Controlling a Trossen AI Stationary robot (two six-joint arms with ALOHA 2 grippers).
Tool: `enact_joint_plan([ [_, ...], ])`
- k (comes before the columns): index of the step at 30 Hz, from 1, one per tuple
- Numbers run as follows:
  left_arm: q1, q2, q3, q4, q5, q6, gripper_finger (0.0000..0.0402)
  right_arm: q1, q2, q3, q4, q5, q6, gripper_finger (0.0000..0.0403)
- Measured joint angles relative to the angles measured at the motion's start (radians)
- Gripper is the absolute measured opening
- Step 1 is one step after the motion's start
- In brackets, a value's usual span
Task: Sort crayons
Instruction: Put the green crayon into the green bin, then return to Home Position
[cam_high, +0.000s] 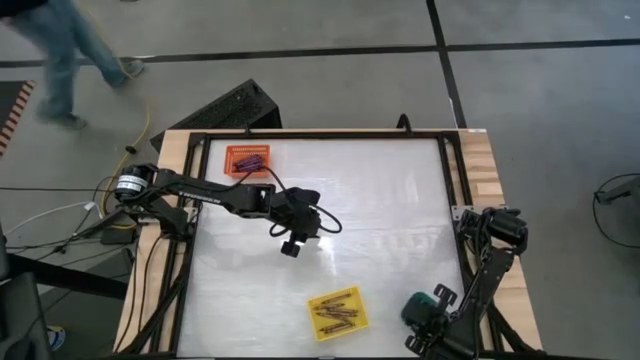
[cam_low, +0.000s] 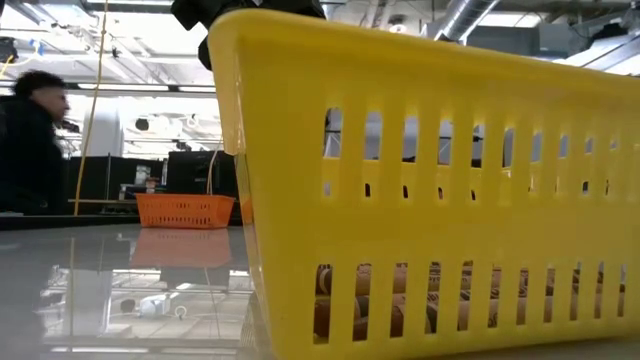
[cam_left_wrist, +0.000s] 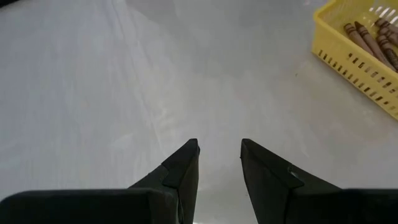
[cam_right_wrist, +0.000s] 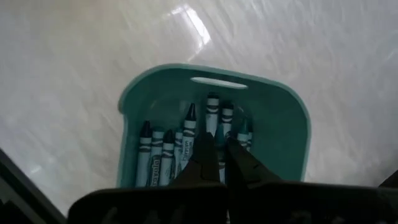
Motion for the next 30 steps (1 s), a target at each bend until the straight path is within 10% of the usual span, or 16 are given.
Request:
enact_joint_plan([
  [19,0.000,0.000,0.000,-0.007,-0.010,-0.011,0.0110,0.003,-0.017,-0.008,-0.033,0.047,-0.005,0.0133],
  [30,0.000,-0.047,0.008,-0.011,-0.076,-0.012,0.0110,0.043,-0.156,-0.008,-0.119,0.295,-0.006,0.0154],
])
